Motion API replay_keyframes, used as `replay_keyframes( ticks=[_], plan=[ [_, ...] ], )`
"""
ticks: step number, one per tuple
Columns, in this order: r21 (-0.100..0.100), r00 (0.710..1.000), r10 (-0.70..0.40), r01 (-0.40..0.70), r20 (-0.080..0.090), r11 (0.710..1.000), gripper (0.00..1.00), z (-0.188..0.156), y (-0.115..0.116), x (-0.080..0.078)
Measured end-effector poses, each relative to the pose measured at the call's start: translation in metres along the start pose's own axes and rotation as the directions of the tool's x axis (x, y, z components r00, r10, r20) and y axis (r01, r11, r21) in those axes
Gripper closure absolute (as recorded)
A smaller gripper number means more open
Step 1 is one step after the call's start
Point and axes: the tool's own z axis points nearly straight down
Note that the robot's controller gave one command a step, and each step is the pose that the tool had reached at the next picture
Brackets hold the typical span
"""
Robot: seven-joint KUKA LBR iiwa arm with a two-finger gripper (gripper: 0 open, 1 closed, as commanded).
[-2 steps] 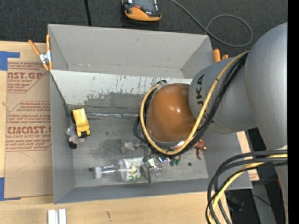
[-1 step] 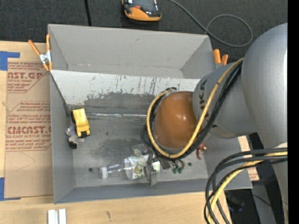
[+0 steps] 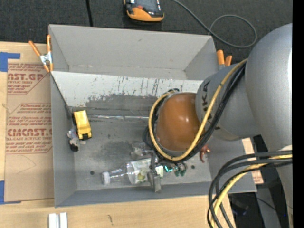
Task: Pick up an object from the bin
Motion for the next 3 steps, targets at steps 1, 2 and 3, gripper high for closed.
replay_keyframes(
  ticks=[1, 2, 3],
  plan=[
    [0.0, 1.0, 0.001, -0.001, -0.007, 1.0, 1.0, 0.001, 0.0, 0.002],
    [0.0, 1.0, 0.001, -0.001, -0.007, 1.0, 1.0, 0.001, 0.0, 0.002],
    [-0.002, 1.0, -0.014, 0.014, -0.008, 1.0, 1.0, -0.05, -0.002, -0.012]
  ],
)
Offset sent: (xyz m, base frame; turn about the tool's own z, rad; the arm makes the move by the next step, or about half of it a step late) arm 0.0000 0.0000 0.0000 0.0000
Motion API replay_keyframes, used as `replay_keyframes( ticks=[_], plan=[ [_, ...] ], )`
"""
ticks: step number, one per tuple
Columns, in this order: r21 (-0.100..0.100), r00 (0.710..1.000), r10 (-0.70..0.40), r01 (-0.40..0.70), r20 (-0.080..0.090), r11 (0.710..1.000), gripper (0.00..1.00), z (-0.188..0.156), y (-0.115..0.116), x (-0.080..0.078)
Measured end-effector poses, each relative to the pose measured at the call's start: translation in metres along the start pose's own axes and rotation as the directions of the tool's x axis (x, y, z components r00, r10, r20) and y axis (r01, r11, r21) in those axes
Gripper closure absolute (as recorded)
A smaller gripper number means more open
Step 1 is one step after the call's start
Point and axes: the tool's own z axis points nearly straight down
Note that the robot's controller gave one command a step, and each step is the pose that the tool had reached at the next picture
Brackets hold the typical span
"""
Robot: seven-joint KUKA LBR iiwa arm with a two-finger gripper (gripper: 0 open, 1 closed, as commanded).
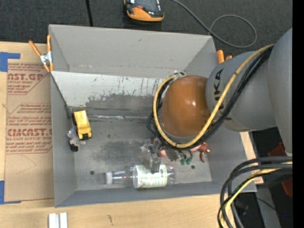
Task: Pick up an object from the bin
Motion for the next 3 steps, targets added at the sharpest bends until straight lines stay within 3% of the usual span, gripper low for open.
replay_keyframes(
  ticks=[1, 2, 3],
  plan=[
    [-0.003, 1.0, -0.005, 0.005, -0.013, 1.0, 0.0, 0.051, 0.066, -0.026],
    [-0.004, 1.0, -0.003, 0.003, -0.005, 1.0, 0.0, 0.049, 0.065, -0.026],
    [-0.003, 1.0, -0.019, 0.019, 0.007, 1.0, 0.0, 0.026, 0.034, -0.031]
  ],
)
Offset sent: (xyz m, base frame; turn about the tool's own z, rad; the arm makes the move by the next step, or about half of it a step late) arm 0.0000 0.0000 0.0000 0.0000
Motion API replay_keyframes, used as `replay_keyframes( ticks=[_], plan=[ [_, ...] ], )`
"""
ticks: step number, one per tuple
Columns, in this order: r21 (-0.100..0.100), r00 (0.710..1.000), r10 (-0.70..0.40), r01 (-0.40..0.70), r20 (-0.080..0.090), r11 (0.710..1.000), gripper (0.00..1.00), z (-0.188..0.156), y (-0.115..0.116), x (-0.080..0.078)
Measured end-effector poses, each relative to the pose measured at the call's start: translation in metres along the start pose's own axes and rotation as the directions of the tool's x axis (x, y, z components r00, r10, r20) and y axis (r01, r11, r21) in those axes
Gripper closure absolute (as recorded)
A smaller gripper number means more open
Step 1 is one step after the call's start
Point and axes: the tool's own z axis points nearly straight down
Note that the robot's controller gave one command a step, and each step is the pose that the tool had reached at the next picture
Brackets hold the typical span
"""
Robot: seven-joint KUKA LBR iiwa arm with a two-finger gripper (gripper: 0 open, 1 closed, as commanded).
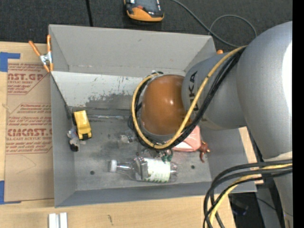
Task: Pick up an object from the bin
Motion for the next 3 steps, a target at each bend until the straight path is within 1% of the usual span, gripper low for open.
replay_keyframes(
  ticks=[1, 2, 3],
  plan=[
    [0.005, 1.0, -0.019, 0.019, -0.002, 1.0, 0.0, -0.018, -0.029, -0.016],
    [0.004, 1.0, 0.015, -0.015, -0.002, 1.0, 0.0, -0.031, -0.05, -0.041],
    [0.004, 0.995, -0.101, 0.101, -0.002, 0.995, 0.0, -0.031, -0.081, -0.021]
  ],
)
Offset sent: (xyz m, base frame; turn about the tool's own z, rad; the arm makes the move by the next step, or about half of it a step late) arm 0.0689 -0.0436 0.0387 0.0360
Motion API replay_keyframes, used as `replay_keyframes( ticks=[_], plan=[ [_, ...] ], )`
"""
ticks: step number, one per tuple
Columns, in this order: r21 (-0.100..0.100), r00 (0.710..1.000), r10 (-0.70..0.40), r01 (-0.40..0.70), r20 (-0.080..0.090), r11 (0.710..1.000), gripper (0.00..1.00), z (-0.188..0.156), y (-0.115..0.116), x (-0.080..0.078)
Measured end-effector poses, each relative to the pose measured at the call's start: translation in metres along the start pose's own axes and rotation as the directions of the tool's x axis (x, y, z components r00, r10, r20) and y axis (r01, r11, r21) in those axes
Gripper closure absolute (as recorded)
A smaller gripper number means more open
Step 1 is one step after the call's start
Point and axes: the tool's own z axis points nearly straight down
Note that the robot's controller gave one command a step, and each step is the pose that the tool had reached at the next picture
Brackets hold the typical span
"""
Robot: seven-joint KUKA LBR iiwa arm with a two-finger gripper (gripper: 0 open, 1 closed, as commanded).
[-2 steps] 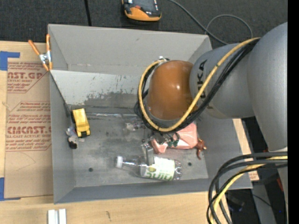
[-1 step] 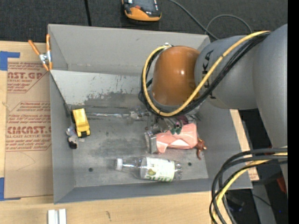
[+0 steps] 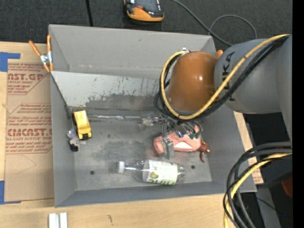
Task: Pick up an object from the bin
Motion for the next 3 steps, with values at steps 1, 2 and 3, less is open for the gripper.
replay_keyframes(
  ticks=[1, 2, 3],
  plan=[
    [0.0, 0.999, 0.032, -0.032, 0.001, 0.999, 0.0, 0.02, -0.004, 0.01],
    [-0.001, 0.953, 0.303, -0.303, 0.001, 0.953, 0.0, 0.03, -0.01, 0.022],
    [0.0, 0.976, 0.216, -0.216, 0.007, 0.976, 0.0, 0.036, -0.018, 0.033]
  ],
)
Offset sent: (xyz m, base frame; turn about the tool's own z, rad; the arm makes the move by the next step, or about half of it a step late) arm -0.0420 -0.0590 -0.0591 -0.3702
